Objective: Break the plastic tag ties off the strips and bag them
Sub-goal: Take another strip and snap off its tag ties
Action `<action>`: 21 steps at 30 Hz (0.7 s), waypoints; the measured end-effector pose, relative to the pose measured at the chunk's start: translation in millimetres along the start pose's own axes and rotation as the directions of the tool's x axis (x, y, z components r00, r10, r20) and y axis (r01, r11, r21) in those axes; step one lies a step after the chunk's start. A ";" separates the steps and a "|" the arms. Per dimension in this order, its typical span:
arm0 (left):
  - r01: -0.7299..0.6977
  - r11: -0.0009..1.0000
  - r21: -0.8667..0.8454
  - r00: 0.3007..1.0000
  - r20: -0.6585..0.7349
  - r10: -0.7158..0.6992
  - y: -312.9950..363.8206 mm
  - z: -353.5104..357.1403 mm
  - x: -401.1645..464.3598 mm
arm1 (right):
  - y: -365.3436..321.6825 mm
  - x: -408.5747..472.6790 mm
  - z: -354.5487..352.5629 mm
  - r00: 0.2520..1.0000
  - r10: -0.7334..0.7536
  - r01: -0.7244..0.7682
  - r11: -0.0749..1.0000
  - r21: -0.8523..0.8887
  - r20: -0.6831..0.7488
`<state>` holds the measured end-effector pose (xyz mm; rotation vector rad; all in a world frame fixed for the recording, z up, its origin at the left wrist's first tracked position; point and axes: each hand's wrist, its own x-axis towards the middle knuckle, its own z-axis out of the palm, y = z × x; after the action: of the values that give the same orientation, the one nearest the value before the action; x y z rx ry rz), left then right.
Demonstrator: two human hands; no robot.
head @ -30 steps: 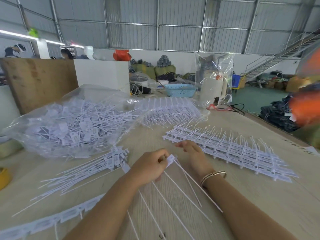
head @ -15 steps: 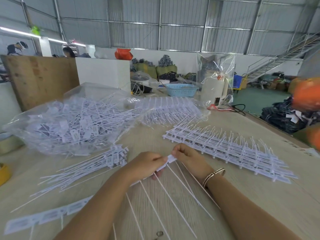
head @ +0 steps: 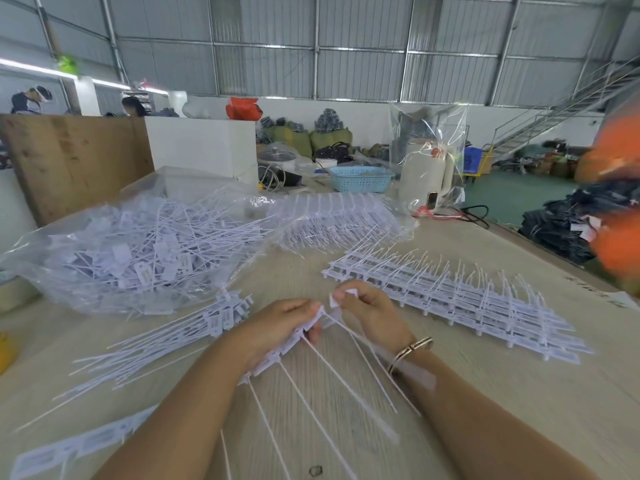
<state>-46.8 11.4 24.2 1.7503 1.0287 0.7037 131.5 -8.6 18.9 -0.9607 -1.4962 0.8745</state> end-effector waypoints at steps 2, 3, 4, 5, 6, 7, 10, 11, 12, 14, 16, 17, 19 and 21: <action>0.003 0.998 -0.068 1.000 -0.019 -0.004 -1.8 -4.7 -0.3 | 3.5 4.9 -9.3 0.979 0.041 -0.021 0.994 0.103 -0.198; 0.014 0.996 -0.085 1.000 -0.016 -0.015 -2.3 -6.5 -0.2 | 5.2 6.6 -16.0 0.961 0.075 -0.041 0.990 0.131 -0.265; 0.034 0.994 -0.099 0.999 -0.004 -0.034 -2.3 -7.2 0.3 | 7.0 7.4 -21.3 0.951 0.105 -0.074 0.990 0.116 -0.290; 0.057 0.991 -0.120 0.998 0.014 -0.056 -2.6 -7.3 1.3 | 8.6 7.3 -24.1 0.951 0.132 -0.117 0.991 0.068 -0.281; 0.075 0.984 -0.159 0.997 0.034 -0.071 -3.1 -7.4 2.7 | 11.1 7.0 -24.5 0.953 0.161 -0.165 0.986 0.004 -0.255; 0.082 0.976 -0.203 0.996 0.054 -0.072 -3.8 -6.6 4.3 | 13.3 5.8 -22.7 0.957 0.188 -0.205 0.977 -0.054 -0.221; 0.053 0.968 -0.247 0.996 0.083 -0.033 -2.0 -4.3 6.6 | 13.0 6.0 -11.2 0.969 0.226 -0.245 0.931 -0.269 -0.099; 0.045 0.972 -0.230 0.996 0.085 -0.026 -0.7 -4.0 7.0 | 13.5 7.4 -8.3 0.976 0.209 -0.218 0.897 -0.385 -0.065; 0.044 0.982 -0.182 0.995 0.096 -0.027 1.5 -4.0 6.9 | 14.0 9.3 -6.3 0.981 0.193 -0.184 0.845 -0.502 -0.035; 0.039 0.999 -0.003 0.992 0.119 -0.038 5.7 -5.1 8.0 | 11.7 9.6 -3.0 0.983 0.185 -0.144 0.747 -0.649 -0.004; 0.017 0.983 0.185 0.993 0.112 -0.039 7.6 -5.0 9.3 | 8.3 7.4 -3.1 0.984 0.176 -0.154 0.781 -0.605 -0.023; 0.008 0.969 0.247 0.993 0.113 -0.037 7.7 -3.9 10.8 | 6.3 5.7 -3.5 0.986 0.163 -0.157 0.834 -0.529 -0.036; -0.011 0.951 0.310 0.991 0.130 -0.031 7.7 0.5 12.2 | 2.2 3.1 -4.4 0.992 0.125 -0.119 0.882 -0.457 -0.018; 0.014 0.955 0.297 0.990 0.128 -0.054 7.1 5.4 11.9 | -0.1 1.3 -3.2 0.995 0.088 -0.051 0.838 -0.543 0.043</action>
<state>-34.3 18.2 28.9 2.0019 1.1108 0.4172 134.6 -7.4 19.8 -1.4166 -1.8232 0.5338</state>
